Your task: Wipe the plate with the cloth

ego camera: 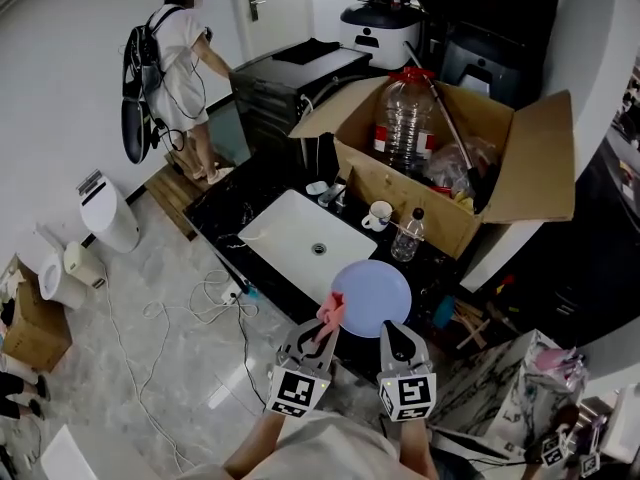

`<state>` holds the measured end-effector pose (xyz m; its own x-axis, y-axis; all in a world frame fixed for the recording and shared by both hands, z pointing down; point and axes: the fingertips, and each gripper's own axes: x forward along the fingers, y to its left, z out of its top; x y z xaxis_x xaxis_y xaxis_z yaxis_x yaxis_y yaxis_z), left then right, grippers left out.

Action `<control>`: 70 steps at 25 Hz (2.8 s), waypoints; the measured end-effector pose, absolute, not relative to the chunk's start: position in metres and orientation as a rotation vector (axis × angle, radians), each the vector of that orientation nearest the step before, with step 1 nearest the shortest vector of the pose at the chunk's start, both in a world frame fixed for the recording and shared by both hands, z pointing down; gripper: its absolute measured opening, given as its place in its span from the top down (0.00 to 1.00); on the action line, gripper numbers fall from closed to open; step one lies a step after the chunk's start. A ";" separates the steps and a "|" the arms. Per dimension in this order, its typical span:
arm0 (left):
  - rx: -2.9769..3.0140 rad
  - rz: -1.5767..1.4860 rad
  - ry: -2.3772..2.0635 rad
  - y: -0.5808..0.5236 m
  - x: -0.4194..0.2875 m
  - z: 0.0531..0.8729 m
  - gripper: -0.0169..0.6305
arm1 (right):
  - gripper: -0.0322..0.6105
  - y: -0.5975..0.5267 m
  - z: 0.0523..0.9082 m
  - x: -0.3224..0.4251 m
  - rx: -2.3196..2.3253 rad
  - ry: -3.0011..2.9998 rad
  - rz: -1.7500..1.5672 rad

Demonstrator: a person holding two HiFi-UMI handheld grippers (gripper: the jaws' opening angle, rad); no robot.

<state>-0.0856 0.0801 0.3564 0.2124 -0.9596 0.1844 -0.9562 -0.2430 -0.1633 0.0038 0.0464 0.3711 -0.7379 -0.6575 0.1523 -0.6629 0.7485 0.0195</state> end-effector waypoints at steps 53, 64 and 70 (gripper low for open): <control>-2.931 -0.789 1.280 -0.132 -0.117 0.515 0.92 | 0.94 -0.118 0.518 -0.011 1.404 -2.231 0.338; -2.907 -0.956 1.283 -0.142 -0.093 0.549 0.92 | 0.94 -0.131 0.543 0.000 1.301 -2.275 0.386; -2.882 -1.077 1.273 -0.146 -0.086 0.570 0.92 | 0.93 -0.133 0.558 0.017 1.301 -2.249 0.423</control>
